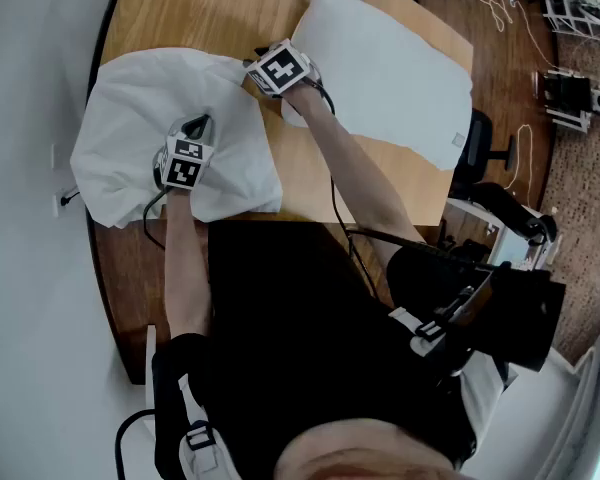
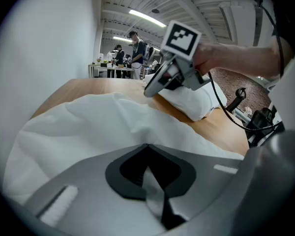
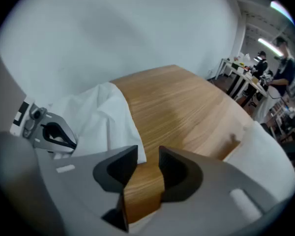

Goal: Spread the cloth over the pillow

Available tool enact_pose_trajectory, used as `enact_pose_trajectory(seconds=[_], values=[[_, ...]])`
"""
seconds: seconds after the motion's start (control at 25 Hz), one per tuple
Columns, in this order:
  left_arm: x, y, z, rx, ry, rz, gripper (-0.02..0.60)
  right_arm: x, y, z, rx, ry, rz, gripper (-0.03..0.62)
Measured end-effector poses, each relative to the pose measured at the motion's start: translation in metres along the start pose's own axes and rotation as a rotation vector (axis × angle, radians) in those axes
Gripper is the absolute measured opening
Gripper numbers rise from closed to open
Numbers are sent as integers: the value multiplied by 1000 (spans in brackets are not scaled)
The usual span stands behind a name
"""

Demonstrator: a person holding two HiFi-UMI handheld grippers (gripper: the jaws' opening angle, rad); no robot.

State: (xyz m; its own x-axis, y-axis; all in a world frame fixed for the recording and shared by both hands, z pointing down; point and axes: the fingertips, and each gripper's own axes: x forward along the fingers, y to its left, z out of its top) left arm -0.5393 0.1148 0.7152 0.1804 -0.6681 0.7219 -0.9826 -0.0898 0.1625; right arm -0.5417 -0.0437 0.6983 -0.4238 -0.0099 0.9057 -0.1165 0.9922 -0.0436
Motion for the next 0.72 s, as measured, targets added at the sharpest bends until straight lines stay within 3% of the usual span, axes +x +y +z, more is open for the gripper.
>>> enact_pose_trajectory(seconds=[0.08, 0.16, 0.2, 0.32, 0.44, 0.56, 0.64, 0.72], values=[[1, 2, 6, -31, -28, 6, 2, 23, 5, -6, -69, 74, 25, 152], [2, 4, 10, -55, -47, 6, 2, 32, 14, -11, -123, 114, 63, 96], [2, 4, 10, -68, -51, 0, 2, 29, 17, -15, -142, 125, 83, 18], [-2, -13, 9, -144, -56, -84, 2, -18, 14, -10, -170, 49, 60, 12], [-21, -70, 16, -125, -78, -304, 2, -146, -4, 20, -190, -195, -62, 12], [-61, -155, 34, -55, -183, -618, 2, -309, -9, 11, -180, -408, -162, 12], [-101, -190, 61, -99, -339, -787, 2, -389, -19, -39, -121, -422, -197, 12], [-140, -189, 94, -200, -516, -858, 2, -436, -40, -116, -17, -331, -253, 12]])
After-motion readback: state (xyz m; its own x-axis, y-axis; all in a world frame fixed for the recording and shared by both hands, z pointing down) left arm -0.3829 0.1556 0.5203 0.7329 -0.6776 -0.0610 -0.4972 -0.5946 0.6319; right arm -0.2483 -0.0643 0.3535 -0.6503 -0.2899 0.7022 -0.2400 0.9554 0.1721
